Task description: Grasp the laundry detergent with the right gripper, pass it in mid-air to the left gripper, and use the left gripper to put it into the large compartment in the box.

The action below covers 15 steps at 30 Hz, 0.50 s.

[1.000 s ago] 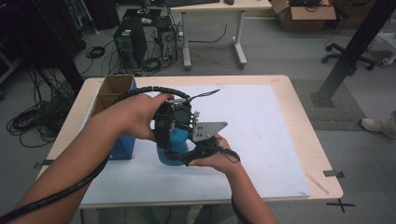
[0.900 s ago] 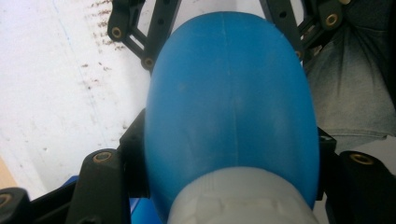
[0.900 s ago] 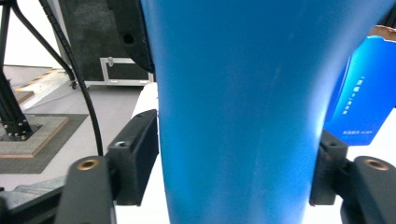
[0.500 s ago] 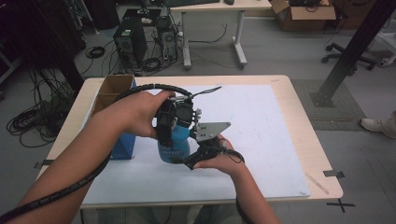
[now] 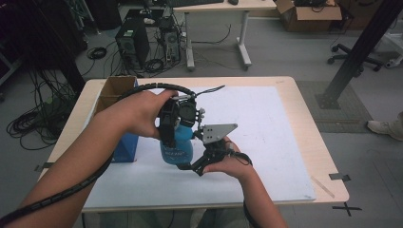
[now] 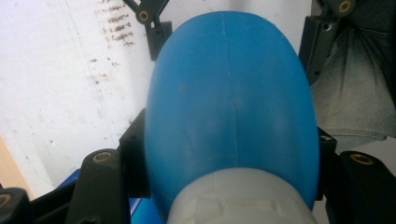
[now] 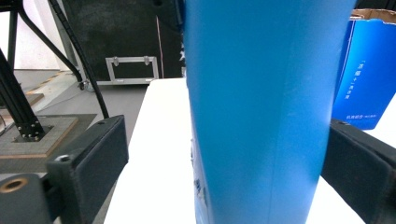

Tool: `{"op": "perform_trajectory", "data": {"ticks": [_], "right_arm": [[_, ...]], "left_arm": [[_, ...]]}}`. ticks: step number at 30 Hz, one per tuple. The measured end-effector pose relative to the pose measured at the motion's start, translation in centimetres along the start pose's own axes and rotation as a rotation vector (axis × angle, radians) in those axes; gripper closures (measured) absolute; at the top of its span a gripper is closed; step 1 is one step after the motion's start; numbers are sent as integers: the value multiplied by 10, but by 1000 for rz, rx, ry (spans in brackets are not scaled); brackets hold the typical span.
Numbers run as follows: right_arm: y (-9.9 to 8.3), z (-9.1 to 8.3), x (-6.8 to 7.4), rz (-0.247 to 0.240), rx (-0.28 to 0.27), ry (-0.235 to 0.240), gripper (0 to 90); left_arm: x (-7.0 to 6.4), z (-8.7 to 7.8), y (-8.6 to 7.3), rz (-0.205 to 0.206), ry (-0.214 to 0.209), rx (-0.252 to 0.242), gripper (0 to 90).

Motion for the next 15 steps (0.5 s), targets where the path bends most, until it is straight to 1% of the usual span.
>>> {"op": "perform_trajectory", "data": {"ticks": [2, 4, 6, 13, 15], "right_arm": [[-1, -1, 0, -2, 2, 0, 8], [-1, -2, 0, -1, 2, 1, 9], [-1, -3, 1, -6, 2, 12, 0], [1, -7, 1, -8, -9, 16, 0], [1, -8, 1, -8, -10, 18, 0]], "left_arm": [[1, 1, -1, -8, 3, -3, 386], [1, 1, -1, -9, 0, 2, 386], [2, 1, -1, -4, 0, 2, 386], [3, 0, 0, -4, -1, 3, 386], [3, -1, 1, -12, 0, -1, 386]]}}
Point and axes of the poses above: each handheld gripper's, and its own axes: z roughly forward along the jaws, y roughly out of its top, x roughly to its left, the point moved 4 cm from there along z, roughly forward along the jaws, and after that the axes turned 6 degrees about z, right-handed, at the moved point
